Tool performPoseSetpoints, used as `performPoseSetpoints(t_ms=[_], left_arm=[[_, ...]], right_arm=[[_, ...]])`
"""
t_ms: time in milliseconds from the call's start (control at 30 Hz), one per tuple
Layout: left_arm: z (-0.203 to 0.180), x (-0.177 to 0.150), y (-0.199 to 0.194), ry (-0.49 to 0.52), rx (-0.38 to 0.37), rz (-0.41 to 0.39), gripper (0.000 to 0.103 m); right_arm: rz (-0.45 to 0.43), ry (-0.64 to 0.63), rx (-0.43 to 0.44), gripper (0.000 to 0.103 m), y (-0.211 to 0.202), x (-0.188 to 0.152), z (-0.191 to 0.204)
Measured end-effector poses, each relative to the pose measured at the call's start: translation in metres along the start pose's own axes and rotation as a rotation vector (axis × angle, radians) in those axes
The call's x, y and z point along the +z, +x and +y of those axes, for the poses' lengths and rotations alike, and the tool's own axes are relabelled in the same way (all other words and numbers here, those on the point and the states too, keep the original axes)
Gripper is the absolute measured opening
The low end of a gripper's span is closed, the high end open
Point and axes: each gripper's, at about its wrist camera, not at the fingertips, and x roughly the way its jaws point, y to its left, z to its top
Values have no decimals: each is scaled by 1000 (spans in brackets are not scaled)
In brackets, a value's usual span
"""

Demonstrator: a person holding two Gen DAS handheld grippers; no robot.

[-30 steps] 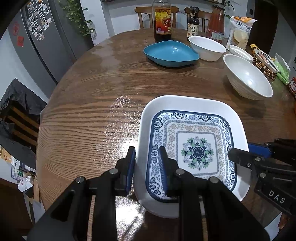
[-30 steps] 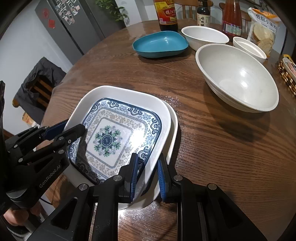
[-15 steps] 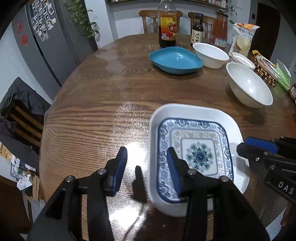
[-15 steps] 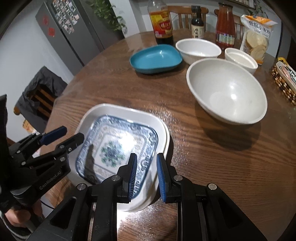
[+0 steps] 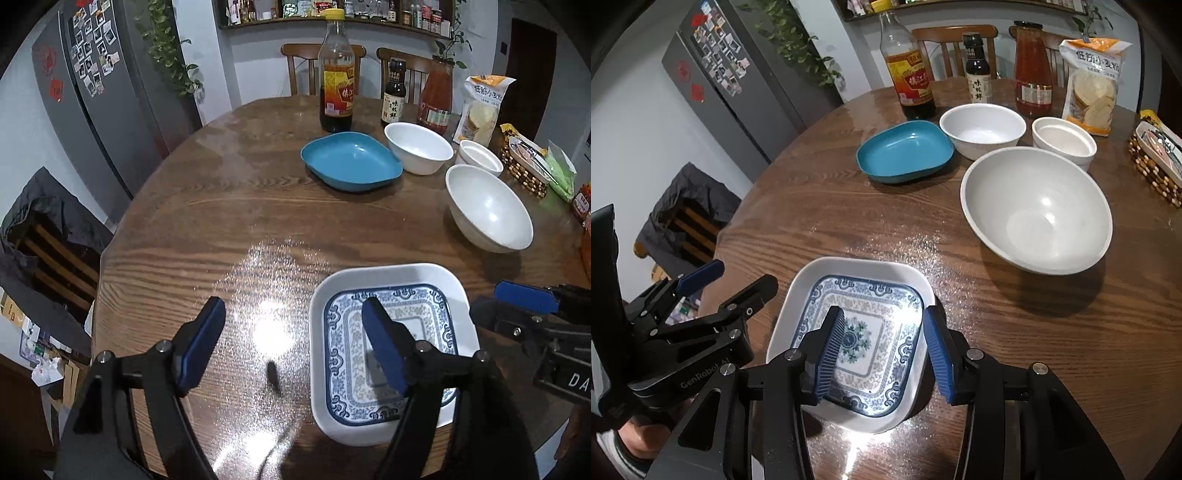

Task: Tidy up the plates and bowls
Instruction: 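Open the right gripper and withdraw from the stacked plates, then move the right tool to the teal dish and grasp its rim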

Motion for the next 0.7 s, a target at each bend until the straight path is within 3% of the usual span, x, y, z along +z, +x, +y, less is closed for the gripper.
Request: performPoseSetpoints(t_ms=[167,367,700], left_arm=[[0,5,0,13,-1,-7,84],[2,12,8,17,-10,8,93],[19,59,38,-89,-76,55,97]], right_arm=[[-9,20,-8,48,-2,5,-3],[-35,32,-26,58,-6,17,-7],[-68,51,-34,60,3,68,-10]])
